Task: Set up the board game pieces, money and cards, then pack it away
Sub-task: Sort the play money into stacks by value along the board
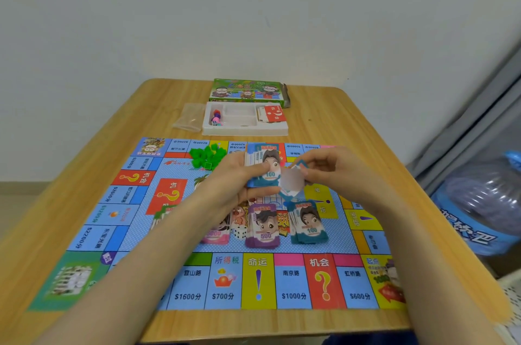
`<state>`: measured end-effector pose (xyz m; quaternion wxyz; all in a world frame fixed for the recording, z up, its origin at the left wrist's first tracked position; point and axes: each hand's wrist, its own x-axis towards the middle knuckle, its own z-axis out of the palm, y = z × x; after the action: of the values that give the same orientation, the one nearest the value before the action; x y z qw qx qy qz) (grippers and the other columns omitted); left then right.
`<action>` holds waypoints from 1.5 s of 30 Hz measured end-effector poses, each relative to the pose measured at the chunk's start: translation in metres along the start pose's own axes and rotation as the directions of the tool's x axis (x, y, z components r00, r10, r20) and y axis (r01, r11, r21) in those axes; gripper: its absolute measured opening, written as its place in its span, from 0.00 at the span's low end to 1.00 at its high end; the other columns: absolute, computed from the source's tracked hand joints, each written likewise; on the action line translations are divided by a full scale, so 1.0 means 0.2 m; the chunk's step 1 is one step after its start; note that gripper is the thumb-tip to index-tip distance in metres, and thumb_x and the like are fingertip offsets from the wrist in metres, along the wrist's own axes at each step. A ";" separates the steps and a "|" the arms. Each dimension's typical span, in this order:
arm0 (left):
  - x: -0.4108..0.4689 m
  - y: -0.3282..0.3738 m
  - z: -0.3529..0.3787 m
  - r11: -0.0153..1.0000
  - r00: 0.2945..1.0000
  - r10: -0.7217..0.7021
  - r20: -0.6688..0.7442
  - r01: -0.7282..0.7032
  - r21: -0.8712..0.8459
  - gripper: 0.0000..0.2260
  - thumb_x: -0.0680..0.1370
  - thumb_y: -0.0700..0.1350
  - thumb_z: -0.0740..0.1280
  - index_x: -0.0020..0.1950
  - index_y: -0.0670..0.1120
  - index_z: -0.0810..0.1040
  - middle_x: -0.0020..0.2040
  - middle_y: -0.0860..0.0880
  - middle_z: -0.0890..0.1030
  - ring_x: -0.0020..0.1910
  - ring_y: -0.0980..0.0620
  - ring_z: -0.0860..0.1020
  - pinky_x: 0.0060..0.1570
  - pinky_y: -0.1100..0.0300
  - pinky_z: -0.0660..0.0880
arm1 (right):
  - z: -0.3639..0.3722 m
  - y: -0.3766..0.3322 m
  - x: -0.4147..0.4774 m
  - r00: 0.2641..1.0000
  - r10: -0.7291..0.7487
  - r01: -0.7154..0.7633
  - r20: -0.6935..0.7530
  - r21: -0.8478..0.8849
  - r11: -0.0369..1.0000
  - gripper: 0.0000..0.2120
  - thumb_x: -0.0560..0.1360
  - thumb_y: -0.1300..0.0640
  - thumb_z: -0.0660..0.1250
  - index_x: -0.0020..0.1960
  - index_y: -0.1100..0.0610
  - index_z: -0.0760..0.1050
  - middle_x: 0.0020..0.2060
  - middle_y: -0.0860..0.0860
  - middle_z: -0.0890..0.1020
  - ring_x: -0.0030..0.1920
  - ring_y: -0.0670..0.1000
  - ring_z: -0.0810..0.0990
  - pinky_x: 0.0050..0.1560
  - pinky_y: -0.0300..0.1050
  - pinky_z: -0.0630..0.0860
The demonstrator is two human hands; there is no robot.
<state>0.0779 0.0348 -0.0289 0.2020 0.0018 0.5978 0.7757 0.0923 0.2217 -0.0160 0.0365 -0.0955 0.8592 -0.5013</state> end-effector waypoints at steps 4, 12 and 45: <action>0.00 0.00 0.00 1.000 1.000 0.022 -0.005 -0.022 0.004 0.10 0.78 0.36 0.64 0.59 0.36 0.74 0.46 0.43 0.84 0.39 0.52 0.84 0.33 0.63 0.80 | -0.03 0.00 0.00 1.000 0.010 -0.010 -0.018 0.037 0.999 0.05 0.74 0.62 0.68 0.47 0.54 0.80 0.33 0.48 0.82 0.38 0.45 0.81 0.41 0.36 0.78; -0.01 0.01 -0.01 0.999 0.998 0.040 0.044 -0.039 -0.013 0.07 0.81 0.36 0.60 0.58 0.38 0.73 0.45 0.43 0.85 0.43 0.47 0.85 0.34 0.63 0.80 | -0.05 0.00 0.00 0.992 0.041 -0.034 -0.118 0.062 0.998 0.08 0.77 0.61 0.64 0.43 0.53 0.80 0.34 0.45 0.82 0.32 0.36 0.77 0.34 0.27 0.73; -0.02 0.00 0.01 0.997 0.996 -0.008 0.083 0.002 0.071 0.07 0.75 0.36 0.68 0.52 0.41 0.78 0.40 0.49 0.85 0.38 0.51 0.84 0.31 0.66 0.78 | 0.08 0.01 0.03 0.975 -0.179 0.190 -0.132 0.070 0.979 0.07 0.75 0.57 0.66 0.53 0.51 0.74 0.44 0.55 0.81 0.42 0.48 0.79 0.44 0.39 0.77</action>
<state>0.0826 0.0352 -0.0275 0.2284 0.0400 0.6160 0.7528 0.0895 0.2081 -0.0255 -0.0604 -0.1416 0.8259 -0.5425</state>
